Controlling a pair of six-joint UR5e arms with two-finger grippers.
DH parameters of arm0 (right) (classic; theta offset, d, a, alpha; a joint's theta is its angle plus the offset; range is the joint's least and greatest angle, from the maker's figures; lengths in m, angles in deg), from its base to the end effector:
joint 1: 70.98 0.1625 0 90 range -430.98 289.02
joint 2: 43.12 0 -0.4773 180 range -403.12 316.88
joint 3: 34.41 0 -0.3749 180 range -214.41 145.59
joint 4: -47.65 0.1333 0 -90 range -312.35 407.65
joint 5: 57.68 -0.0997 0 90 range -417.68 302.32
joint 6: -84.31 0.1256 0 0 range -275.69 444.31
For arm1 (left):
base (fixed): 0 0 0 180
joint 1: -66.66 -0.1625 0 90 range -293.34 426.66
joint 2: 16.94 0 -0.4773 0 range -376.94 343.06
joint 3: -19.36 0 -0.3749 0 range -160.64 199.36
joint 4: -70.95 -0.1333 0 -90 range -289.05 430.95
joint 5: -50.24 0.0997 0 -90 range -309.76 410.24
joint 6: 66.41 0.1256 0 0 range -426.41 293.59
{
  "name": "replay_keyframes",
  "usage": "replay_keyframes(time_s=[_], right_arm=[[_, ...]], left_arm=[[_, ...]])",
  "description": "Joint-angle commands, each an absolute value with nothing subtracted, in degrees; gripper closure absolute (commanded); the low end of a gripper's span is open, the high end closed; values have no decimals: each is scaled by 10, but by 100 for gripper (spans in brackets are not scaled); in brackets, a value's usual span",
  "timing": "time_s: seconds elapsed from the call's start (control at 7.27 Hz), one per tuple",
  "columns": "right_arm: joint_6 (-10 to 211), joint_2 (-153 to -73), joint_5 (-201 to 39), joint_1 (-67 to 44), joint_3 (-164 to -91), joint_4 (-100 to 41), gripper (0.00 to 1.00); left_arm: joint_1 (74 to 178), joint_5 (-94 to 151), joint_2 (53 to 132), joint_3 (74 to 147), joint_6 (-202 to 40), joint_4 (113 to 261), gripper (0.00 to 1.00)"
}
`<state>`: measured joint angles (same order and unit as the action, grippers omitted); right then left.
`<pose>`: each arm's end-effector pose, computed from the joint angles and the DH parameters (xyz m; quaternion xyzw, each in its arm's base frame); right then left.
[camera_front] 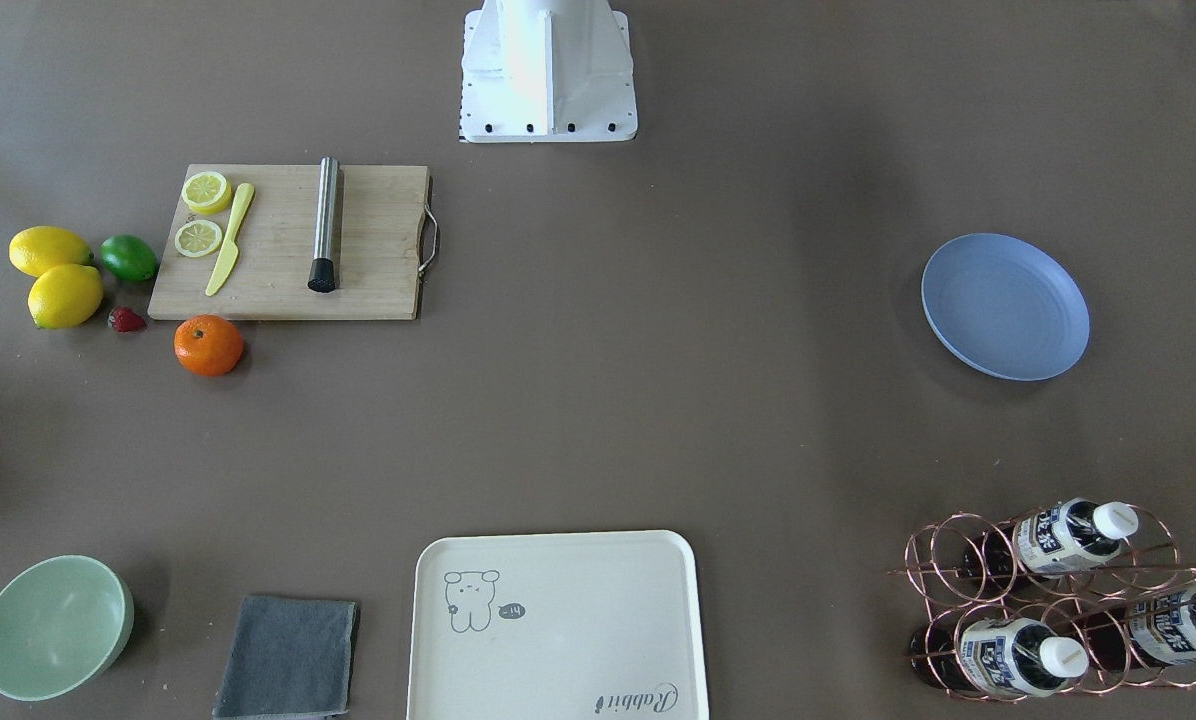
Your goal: Pick orange to plate
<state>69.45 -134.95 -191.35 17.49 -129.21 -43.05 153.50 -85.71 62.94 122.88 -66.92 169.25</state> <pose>0.0342 -0.4635 0.7070 0.0614 -0.3672 -0.1396 0.9175 -0.0206 -0.4075 0.6754 0.0814 0.3911 0.0610 0.9147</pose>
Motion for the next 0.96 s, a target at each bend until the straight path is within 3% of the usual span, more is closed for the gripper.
replay_keyframes(time_s=[0.0, 0.83], right_arm=[[695, -1344, -1914, 168, -1286, -430, 0], [698, -1344, -1918, 163, -1286, -430, 0]], left_arm=[[1533, -855, 625, 1239, -669, 1692, 2], [1524, -854, 623, 1235, -670, 1692, 2]])
